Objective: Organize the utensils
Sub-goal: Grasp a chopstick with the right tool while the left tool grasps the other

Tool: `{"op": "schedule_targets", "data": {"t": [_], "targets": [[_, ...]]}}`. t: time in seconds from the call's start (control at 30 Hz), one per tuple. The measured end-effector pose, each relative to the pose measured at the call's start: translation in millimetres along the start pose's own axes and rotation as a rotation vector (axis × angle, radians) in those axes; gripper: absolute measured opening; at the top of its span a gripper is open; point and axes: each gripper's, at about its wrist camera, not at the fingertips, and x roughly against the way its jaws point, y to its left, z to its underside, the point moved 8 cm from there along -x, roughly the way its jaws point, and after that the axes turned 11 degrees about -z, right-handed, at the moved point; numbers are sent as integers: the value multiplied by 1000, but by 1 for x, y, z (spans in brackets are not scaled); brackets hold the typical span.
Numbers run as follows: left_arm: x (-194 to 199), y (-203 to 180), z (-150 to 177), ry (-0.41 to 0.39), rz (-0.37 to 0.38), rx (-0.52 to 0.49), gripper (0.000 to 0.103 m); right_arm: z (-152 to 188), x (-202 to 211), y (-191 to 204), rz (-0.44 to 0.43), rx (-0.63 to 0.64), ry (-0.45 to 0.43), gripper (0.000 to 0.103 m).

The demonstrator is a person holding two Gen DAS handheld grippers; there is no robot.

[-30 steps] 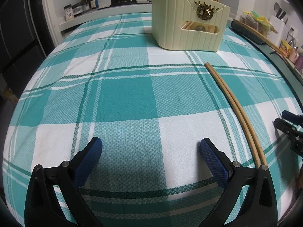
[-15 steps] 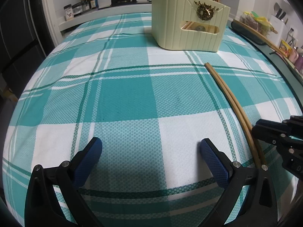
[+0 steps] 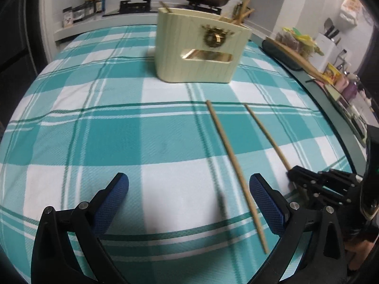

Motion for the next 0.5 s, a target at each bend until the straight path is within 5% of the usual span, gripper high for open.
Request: {"op": "schedule_targets", "data": {"t": [0.1,0.27,0.37,0.43,0.5], "targets": [[-12,-34,2,4,-46,-93,101,3,3,-3,0,-4,-11,6],[-30,-52,12,21,-106,-160,76,9,9,-8,-5,-18,-28,6],[-27,-47,10,12,-109,-150,44,12,13,-14,-17,-33,-44,6],[-26,-40,9,12,-110,-130,10,13,14,-16,-27,-39,-53,6],[-25,-30,12,20,-101,-96,6,12,14,-17,-30,-39,-54,6]]}}
